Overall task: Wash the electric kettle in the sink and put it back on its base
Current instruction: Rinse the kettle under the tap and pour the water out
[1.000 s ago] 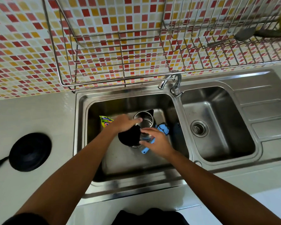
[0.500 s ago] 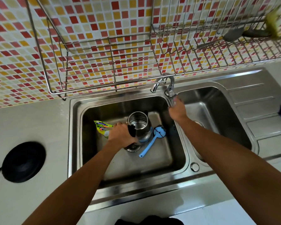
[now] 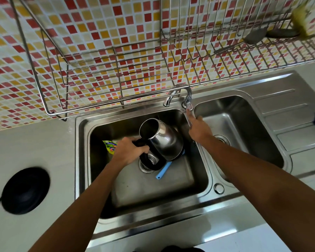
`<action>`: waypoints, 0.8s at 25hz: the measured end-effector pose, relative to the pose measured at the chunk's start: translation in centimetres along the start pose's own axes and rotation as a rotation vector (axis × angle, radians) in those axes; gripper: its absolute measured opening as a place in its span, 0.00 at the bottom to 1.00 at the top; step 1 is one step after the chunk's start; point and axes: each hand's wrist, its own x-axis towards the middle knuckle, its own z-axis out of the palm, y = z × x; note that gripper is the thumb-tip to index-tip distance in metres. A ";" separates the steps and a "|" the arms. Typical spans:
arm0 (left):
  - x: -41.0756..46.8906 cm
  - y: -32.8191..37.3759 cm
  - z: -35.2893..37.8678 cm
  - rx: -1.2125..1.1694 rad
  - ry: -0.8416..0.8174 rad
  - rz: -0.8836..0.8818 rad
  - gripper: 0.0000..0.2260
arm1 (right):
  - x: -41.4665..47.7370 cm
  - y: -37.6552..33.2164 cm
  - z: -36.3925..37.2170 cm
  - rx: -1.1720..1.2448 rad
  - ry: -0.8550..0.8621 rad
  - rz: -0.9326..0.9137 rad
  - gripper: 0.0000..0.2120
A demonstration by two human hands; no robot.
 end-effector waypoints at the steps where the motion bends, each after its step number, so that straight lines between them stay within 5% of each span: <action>1: 0.0 0.2 0.0 -0.011 -0.001 -0.005 0.05 | 0.0 -0.2 0.0 -0.050 -0.036 -0.014 0.43; 5: -0.1 0.5 -0.3 -0.041 0.023 -0.020 0.06 | 0.9 -0.8 0.0 -0.010 -0.117 -0.009 0.40; 11: -0.5 -0.1 -1.2 -0.253 -0.007 -0.007 0.15 | -3.6 -0.7 2.0 0.641 0.165 0.258 0.24; 16: -1.1 -0.8 -2.4 -0.442 -0.061 -0.028 0.24 | -7.9 0.5 5.4 0.942 0.117 0.375 0.27; 20: -1.9 0.1 -1.9 -0.475 -0.106 -0.037 0.19 | -8.7 0.4 5.5 1.177 0.112 0.449 0.13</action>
